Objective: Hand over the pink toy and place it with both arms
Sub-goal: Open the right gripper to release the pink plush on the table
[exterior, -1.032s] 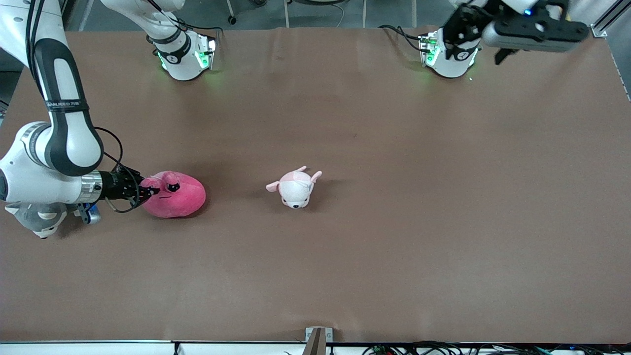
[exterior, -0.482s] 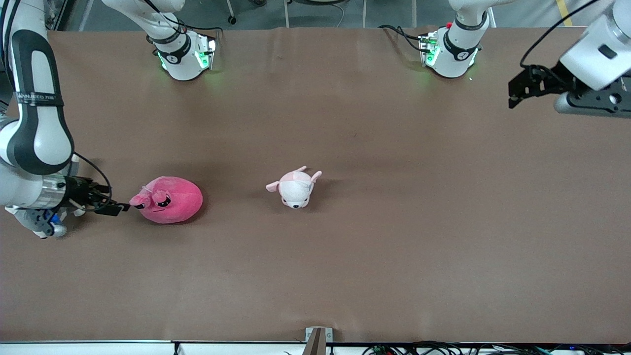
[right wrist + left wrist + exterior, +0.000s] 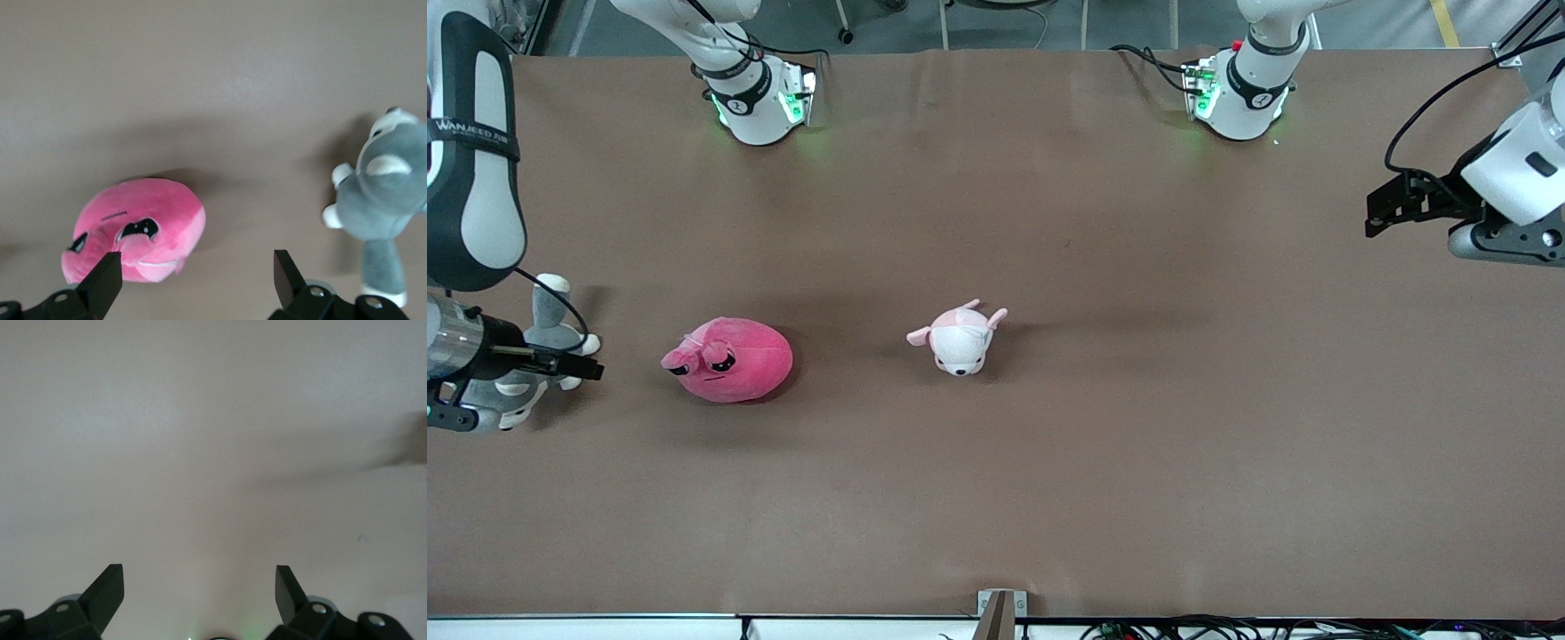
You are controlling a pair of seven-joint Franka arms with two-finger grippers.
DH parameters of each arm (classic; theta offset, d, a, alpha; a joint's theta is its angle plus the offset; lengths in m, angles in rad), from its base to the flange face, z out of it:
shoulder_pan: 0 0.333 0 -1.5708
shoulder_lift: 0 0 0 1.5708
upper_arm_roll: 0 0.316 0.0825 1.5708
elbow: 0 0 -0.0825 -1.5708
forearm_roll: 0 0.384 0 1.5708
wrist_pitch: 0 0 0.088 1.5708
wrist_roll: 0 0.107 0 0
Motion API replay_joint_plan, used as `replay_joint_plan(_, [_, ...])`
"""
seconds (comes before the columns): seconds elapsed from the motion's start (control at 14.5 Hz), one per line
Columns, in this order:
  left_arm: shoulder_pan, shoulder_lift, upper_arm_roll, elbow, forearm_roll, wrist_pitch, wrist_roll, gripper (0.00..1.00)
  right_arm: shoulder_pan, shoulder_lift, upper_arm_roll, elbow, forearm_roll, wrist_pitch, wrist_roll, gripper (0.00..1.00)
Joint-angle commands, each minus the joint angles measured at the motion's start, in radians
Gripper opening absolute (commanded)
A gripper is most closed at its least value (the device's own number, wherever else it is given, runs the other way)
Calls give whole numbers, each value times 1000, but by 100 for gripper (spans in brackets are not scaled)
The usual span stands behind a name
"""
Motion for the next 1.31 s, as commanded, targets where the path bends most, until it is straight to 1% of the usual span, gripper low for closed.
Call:
replay_joint_plan(0.0, [15,-29,-10,-45,19,29,26,100,5,-34,3,26,-36,-75,-62,100])
replay_joint_plan(0.28, [17,-21,-10,-41,18,29,26,100,60,-100,6,27,-31,-193,39,100])
replay_joint_plan(0.41, [17,-20,-10,-41,18,29,23,100,87,-105,8,42,-31,-195,33,100])
replay_joint_plan(0.55, [4,-17,-9,-41,18,29,11,100,116,-99,5,93,-34,-193,32,100])
replay_joint_plan(0.69, [-3,-15,-7,-41,18,29,15,100,115,-94,3,105,-36,-195,32,100])
replay_joint_plan(0.76, [-17,-15,16,-41,18,27,20,100,109,-94,3,106,-33,-193,30,100])
replay_joint_plan(0.96, [-176,-17,204,-38,18,27,31,100,103,-94,1,106,-33,-189,27,100])
replay_joint_plan(1.03, [-225,-18,253,-38,18,27,32,100,103,-94,-2,106,-36,-192,27,100])
replay_joint_plan(1.1, [-247,-20,283,-38,18,27,42,100,88,-94,-3,102,-21,-195,27,100])
replay_joint_plan(1.24, [-252,-21,298,-38,16,26,66,100,65,-103,-2,90,-20,-230,25,100])
